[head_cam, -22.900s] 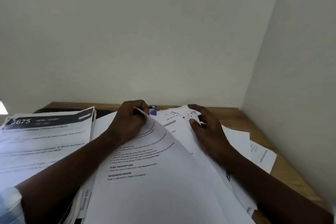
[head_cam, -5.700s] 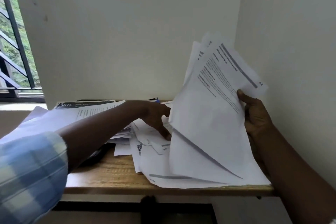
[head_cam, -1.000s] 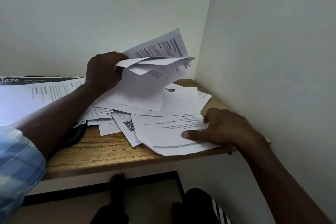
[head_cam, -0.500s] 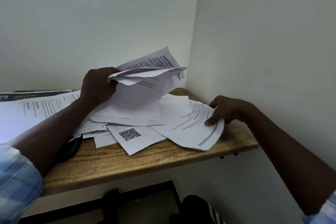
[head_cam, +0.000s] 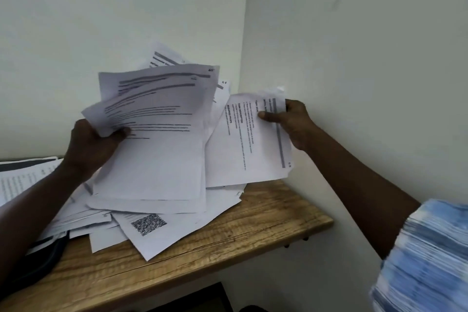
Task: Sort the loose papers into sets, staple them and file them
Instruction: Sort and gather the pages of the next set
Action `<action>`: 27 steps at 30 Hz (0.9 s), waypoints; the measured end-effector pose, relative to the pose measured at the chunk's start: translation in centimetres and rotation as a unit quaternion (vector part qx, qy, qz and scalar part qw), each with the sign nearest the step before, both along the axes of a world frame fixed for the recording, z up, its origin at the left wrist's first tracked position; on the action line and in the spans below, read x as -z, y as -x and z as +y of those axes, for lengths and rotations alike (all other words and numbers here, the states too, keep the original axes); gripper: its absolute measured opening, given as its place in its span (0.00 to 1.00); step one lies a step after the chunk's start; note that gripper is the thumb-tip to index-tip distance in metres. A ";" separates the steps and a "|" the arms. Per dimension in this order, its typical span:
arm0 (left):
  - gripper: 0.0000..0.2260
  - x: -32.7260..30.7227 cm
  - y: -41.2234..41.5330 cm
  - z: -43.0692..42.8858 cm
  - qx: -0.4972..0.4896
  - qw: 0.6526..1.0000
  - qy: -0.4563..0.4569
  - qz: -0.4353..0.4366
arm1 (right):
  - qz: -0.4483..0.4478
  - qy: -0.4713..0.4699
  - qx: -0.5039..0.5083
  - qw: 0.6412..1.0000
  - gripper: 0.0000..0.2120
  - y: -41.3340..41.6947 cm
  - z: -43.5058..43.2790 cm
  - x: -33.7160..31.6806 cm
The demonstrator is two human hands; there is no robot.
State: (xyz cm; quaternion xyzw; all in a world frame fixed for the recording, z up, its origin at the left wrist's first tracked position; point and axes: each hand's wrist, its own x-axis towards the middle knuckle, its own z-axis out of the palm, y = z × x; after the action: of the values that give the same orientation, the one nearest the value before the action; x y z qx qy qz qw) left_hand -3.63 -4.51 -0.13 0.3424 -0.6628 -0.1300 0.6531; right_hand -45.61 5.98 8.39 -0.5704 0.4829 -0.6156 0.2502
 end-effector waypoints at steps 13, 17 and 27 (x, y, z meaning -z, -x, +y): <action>0.21 0.2 0.6 0.1 0.033 0.998 0.009 -0.050 | 0.013 -0.025 0.013 1.000 0.12 -0.4 -0.4 0.2; 0.20 -0.1 1.1 1.2 0.045 0.996 0.024 -0.067 | 0.108 -0.036 0.027 0.993 0.06 -1.0 -0.8 -0.5; 0.16 0.6 1.8 0.1 0.066 0.995 -0.067 -0.031 | 0.222 0.086 0.176 0.955 0.05 -3.7 -0.9 -4.4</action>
State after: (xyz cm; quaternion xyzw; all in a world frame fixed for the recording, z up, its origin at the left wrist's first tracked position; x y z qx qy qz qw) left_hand -5.40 -4.37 -0.73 0.3446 -0.6937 -0.2067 0.5978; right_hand -41.95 5.10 12.76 -0.6181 0.5646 -0.5464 -0.0257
